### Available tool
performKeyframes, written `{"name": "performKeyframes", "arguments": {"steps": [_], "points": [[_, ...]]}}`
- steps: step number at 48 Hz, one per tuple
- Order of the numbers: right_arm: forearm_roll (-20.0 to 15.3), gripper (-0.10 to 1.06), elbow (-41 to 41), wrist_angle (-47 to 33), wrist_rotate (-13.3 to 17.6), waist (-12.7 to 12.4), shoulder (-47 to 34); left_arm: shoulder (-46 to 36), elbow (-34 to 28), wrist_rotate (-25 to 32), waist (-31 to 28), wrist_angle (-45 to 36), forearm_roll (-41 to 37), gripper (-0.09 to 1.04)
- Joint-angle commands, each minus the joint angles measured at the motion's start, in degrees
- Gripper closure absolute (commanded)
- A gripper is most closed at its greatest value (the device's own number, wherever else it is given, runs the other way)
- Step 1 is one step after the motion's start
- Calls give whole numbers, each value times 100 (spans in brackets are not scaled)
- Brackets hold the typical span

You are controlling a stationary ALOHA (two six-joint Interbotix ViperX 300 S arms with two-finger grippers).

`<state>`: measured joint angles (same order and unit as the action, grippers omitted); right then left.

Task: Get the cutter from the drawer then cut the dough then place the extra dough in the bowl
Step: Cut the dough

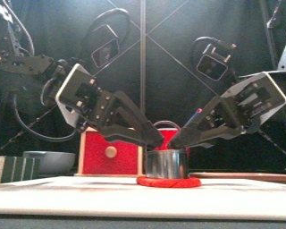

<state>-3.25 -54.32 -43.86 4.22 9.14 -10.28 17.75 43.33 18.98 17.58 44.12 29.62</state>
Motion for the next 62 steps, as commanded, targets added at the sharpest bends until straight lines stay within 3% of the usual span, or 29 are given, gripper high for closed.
{"name": "performKeyframes", "arguments": {"steps": [1,12,29,42,62], "points": [[35,22,185,114,-44,9,220,-53,-123,9,-9,-141,-44,31],[44,26,202,255,-193,-9,220,53,-141,-9,-9,-378,-44,33],[26,54,18,281,-202,-18,202,132,-105,-26,-9,-606,-53,38],[9,55,9,413,-193,-26,97,439,-132,-105,53,-817,-9,44],[-123,55,158,404,-193,-35,-571,1046,-97,-1107,123,-1011,-123,45]]}}
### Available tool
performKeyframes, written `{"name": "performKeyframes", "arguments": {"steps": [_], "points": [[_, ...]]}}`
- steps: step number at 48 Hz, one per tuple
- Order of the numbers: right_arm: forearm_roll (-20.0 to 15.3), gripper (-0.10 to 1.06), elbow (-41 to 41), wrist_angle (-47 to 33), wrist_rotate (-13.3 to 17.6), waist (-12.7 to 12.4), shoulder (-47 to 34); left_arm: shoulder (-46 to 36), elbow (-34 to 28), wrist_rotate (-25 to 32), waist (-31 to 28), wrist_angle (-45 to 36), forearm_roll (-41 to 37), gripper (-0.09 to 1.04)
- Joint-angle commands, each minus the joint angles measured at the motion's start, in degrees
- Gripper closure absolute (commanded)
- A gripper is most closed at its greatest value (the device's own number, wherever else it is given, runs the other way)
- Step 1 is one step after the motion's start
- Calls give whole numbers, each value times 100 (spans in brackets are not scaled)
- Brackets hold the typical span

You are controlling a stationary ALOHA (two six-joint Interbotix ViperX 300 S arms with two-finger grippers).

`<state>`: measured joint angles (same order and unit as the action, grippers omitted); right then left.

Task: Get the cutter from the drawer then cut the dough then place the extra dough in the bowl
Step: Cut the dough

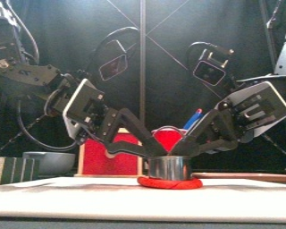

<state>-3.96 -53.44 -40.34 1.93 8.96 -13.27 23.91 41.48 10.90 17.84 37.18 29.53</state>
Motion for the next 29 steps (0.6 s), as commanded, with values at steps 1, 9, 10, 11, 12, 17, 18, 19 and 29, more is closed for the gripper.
{"name": "performKeyframes", "arguments": {"steps": [1,9,10,11,12,17,18,19,29], "points": [[-62,55,70,53,35,-18,-281,439,88,-308,105,-325,-123,45],[-79,55,70,53,26,-26,-202,439,97,-316,97,-501,-141,45],[-79,55,70,53,26,-44,-185,439,88,-308,97,-519,-132,45],[-79,55,70,53,26,-44,-176,439,97,-308,97,-545,-141,45],[-79,55,70,53,26,-53,-167,439,97,-308,97,-562,-141,45],[-79,55,79,53,9,-79,-114,439,105,-308,97,-677,-141,46],[-70,55,79,53,9,-97,-97,439,105,-299,97,-712,-141,46],[-53,55,79,53,9,-105,-88,439,114,-299,97,-738,-132,46],[-9,55,79,53,0,-158,132,316,308,-255,62,-1195,-132,46]]}}
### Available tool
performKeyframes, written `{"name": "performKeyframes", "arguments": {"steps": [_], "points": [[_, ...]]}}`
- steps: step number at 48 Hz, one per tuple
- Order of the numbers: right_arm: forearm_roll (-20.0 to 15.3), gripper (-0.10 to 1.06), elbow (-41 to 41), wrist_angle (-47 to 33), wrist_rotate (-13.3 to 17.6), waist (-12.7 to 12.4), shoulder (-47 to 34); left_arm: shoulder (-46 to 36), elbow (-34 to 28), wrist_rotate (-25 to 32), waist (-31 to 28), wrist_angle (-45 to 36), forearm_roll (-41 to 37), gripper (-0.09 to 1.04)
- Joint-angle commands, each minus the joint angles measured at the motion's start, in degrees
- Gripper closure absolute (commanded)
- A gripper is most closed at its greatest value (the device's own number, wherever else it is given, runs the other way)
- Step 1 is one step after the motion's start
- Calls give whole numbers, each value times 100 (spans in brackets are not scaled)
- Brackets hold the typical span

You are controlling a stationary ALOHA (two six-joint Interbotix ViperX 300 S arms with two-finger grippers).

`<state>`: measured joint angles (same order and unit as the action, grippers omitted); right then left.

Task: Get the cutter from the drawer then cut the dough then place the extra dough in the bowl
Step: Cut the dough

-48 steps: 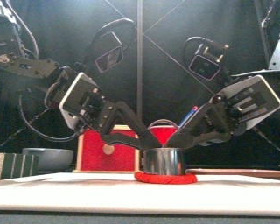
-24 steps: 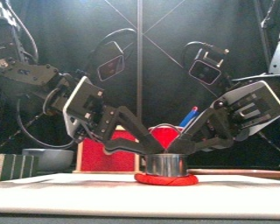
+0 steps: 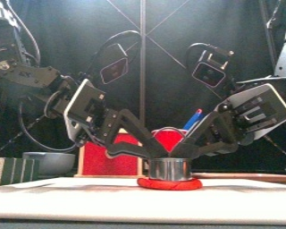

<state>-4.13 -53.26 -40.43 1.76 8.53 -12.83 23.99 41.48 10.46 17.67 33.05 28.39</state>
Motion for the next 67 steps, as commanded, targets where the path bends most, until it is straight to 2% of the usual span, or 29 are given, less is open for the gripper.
{"name": "performKeyframes", "arguments": {"steps": [1,26,35,46,53,63,67], "points": [[9,55,62,62,18,-114,105,272,334,-211,70,-826,-26,46],[316,55,35,70,18,-281,475,220,483,-229,62,-1072,9,50],[325,54,105,70,53,-281,501,-237,334,-176,18,-993,-9,48],[290,54,255,185,62,-237,536,-861,53,272,-387,-1002,-141,47],[255,50,246,325,62,-167,615,-932,-141,571,-554,-1020,-202,38],[0,28,264,325,62,-53,633,-932,-343,747,-633,-1037,-316,12],[-26,22,264,343,62,-18,642,-958,-360,747,-642,-1028,-316,6]]}}
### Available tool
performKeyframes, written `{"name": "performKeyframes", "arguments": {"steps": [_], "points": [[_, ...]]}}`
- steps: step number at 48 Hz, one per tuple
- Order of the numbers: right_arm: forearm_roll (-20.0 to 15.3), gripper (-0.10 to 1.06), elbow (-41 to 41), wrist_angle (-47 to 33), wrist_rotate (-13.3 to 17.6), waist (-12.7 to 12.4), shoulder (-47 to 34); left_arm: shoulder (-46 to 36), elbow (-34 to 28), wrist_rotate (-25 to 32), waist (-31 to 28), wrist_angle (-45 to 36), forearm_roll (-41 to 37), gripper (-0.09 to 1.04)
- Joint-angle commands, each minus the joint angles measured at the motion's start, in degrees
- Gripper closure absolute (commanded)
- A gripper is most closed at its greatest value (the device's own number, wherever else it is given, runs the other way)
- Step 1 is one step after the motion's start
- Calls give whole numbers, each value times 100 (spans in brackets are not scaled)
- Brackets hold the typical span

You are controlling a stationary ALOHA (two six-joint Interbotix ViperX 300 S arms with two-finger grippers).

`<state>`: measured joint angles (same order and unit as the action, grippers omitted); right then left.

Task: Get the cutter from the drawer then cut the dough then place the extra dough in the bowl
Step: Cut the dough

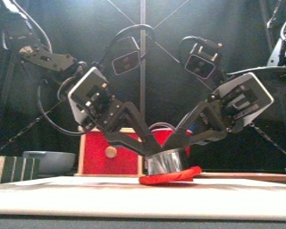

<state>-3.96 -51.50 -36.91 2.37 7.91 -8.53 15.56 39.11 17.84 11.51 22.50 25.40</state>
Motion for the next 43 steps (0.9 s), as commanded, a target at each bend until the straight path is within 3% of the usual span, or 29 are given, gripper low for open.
{"name": "performKeyframes", "arguments": {"steps": [1,12,25,31,37,43], "points": [[-44,21,88,0,0,44,211,-123,-123,9,-26,18,-18,5],[-53,20,88,193,35,88,352,-369,-18,35,-105,0,-70,4],[-88,20,202,1037,79,53,642,-756,448,9,-149,-44,-62,6],[-88,20,413,1767,88,53,791,-668,510,9,-149,35,-53,15],[-114,20,677,2426,88,53,861,-431,483,18,-141,141,-62,32],[-123,20,896,2936,88,44,861,-255,439,18,-141,237,-62,37]]}}
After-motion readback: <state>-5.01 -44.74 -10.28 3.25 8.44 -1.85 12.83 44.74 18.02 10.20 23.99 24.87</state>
